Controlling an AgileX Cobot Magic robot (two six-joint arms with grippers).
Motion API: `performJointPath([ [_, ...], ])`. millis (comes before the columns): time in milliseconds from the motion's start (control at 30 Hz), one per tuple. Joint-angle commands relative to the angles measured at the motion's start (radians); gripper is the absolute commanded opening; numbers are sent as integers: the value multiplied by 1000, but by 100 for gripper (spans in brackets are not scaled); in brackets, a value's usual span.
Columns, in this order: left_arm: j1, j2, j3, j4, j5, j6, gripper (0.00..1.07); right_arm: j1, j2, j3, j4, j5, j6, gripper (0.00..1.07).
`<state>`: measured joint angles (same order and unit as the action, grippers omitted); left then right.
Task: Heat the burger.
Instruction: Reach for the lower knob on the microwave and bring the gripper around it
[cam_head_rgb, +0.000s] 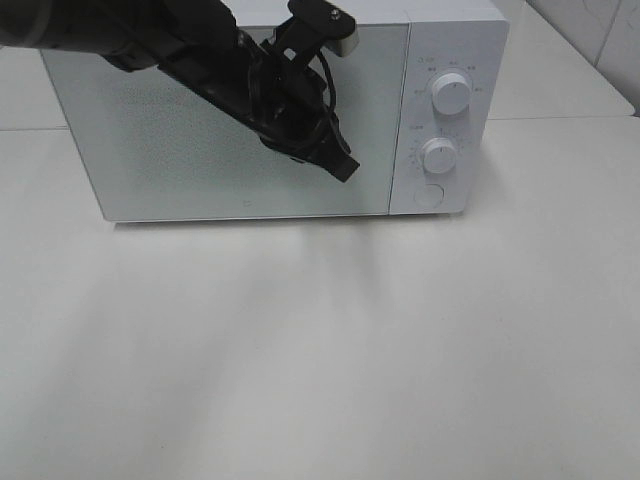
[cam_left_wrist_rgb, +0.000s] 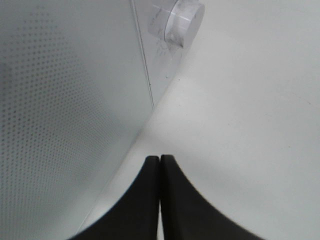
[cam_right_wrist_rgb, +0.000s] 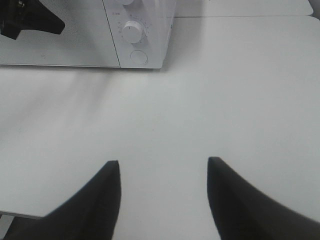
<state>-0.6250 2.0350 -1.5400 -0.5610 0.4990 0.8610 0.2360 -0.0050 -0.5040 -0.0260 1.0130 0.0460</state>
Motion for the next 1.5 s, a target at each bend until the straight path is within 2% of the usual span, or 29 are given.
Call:
performJointPath([
  [33, 0, -53, -8, 110, 86, -132, 0, -2, -26, 1, -1, -12, 1, 52],
  [67, 0, -64, -8, 138, 105, -166, 0, -2, -26, 1, -1, -12, 1, 52],
  [100, 0, -64, -8, 138, 105, -166, 0, -2, -26, 1, -1, -12, 1, 52],
  [133, 4, -88, -8, 183, 147, -243, 0, -2, -26, 1, -1, -12, 1, 52],
  [167, 9, -101, -8, 200, 175, -283, 0, -2, -26, 1, -1, -12, 1, 52],
  [200, 9, -101, -8, 200, 175, -283, 0, -2, -26, 1, -1, -12, 1, 52],
  [233, 22, -122, -8, 221, 229, -356, 0, -2, -26, 1, -1, -12, 1, 52],
  [267, 32, -136, -8, 224, 257, -397, 0, -2, -26, 1, -1, -12, 1, 52],
  [300, 32, -136, -8, 224, 257, -397, 0, -2, -26, 1, -1, -12, 1, 52],
  [367, 75, -184, -8, 239, 353, -503, 0, -2, -26, 1, -1, -12, 1, 52],
  [567, 119, -246, -8, 274, 444, -531, 0, -2, -26, 1, -1, -12, 1, 52],
  [733, 200, -376, -8, 313, 580, -572, 0, -2, -26, 1, -1, -12, 1, 52],
  [867, 238, -427, -8, 329, 633, -576, 0, -2, -26, 1, -1, -12, 1, 52],
  [933, 287, -483, -8, 339, 677, -582, 0, -2, -26, 1, -1, -12, 1, 52],
  [1033, 303, -502, -8, 343, 692, -589, 0, -2, -26, 1, -1, -12, 1, 52],
  [1100, 359, -572, 6, 384, 726, -632, 0, -2, -26, 1, -1, -12, 1, 52],
  [1133, 359, -572, 6, 384, 726, -632, 0, -2, -26, 1, -1, -12, 1, 52],
  [1200, 385, -641, 63, 420, 730, -656, 0, -2, -26, 1, -1, -12, 1, 52],
  [1233, 385, -641, 63, 420, 730, -656, 0, -2, -26, 1, -1, -12, 1, 52],
  [1267, 390, -689, 119, 443, 730, -669, 0, -2, -26, 1, -1, -12, 1, 52],
  [1300, 390, -689, 119, 443, 730, -669, 0, -2, -26, 1, -1, -12, 1, 52],
  [1367, 390, -772, 222, 460, 729, -687, 0, -2, -26, 1, -1, -12, 1, 52],
  [1400, 390, -772, 222, 460, 729, -687, 0, -2, -26, 1, -1, -12, 1, 52],
  [1433, 390, -830, 301, 460, 727, -692, 0, -2, -26, 1, -1, -12, 1, 52],
  [1467, 390, -830, 301, 460, 727, -692, 0, -2, -26, 1, -1, -12, 1, 52],
  [1500, 390, -864, 340, 460, 725, -692, 0, -2, -26, 1, -1, -12, 1, 52],
])
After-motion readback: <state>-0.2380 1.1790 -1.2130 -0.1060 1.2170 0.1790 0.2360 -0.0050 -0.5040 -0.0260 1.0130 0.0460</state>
